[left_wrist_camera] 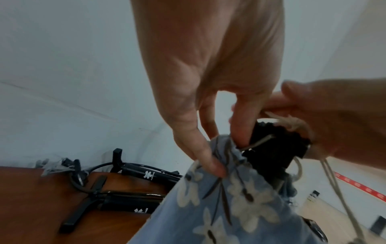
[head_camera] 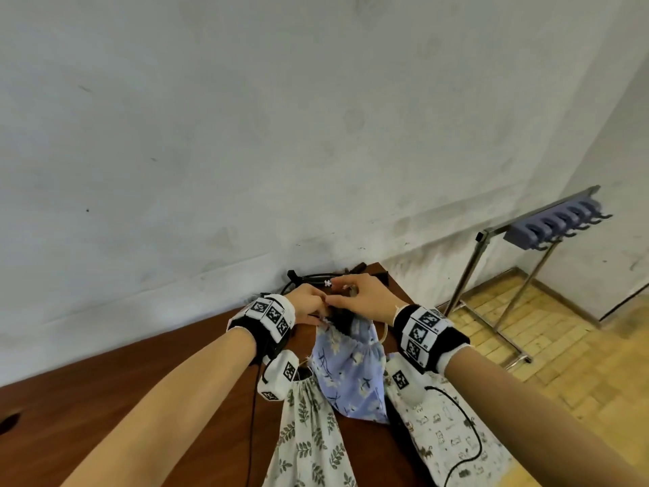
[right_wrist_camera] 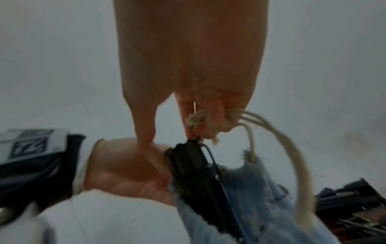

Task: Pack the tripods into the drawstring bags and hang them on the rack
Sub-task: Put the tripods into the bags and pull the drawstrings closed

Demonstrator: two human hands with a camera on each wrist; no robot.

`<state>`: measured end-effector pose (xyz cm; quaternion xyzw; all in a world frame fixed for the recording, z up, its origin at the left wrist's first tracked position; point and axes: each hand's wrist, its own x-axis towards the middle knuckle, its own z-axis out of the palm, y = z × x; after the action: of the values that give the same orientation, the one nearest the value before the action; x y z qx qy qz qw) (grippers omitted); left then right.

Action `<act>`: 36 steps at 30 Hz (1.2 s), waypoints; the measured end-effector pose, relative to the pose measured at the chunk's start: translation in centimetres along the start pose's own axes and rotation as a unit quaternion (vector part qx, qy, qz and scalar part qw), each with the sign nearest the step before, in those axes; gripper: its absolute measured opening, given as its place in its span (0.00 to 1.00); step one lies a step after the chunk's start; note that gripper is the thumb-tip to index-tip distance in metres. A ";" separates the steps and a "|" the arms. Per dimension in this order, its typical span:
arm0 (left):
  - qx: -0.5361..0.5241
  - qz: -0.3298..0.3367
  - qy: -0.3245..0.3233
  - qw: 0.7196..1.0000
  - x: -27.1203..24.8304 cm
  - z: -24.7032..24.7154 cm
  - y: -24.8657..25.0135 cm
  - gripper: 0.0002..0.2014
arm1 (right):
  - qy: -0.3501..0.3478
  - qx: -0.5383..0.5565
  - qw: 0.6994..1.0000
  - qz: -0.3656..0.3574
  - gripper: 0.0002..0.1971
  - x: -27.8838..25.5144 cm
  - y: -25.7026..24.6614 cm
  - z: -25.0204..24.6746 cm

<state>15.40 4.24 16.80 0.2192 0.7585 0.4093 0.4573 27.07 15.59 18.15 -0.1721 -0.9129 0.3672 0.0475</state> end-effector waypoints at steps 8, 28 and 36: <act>0.199 0.032 0.063 0.978 1.0 -2.4 -0.5 0.11 | -0.017 0.014 0.999 0.023 0.28 0.1 0.1 0.4; -0.053 0.048 -0.106 0.992 -3.1 -3.6 8.8 0.12 | -0.021 -0.013 0.998 0.058 0.27 0.3 -1.1 -0.5; -0.048 0.145 -0.080 0.985 -2.4 -3.3 7.9 0.10 | -0.031 -0.006 0.997 0.066 0.26 0.3 -1.4 -0.2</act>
<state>13.36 5.62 25.35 0.3366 0.6595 0.4882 0.4620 26.42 14.93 19.27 -0.2212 -0.9027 0.3690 -0.0063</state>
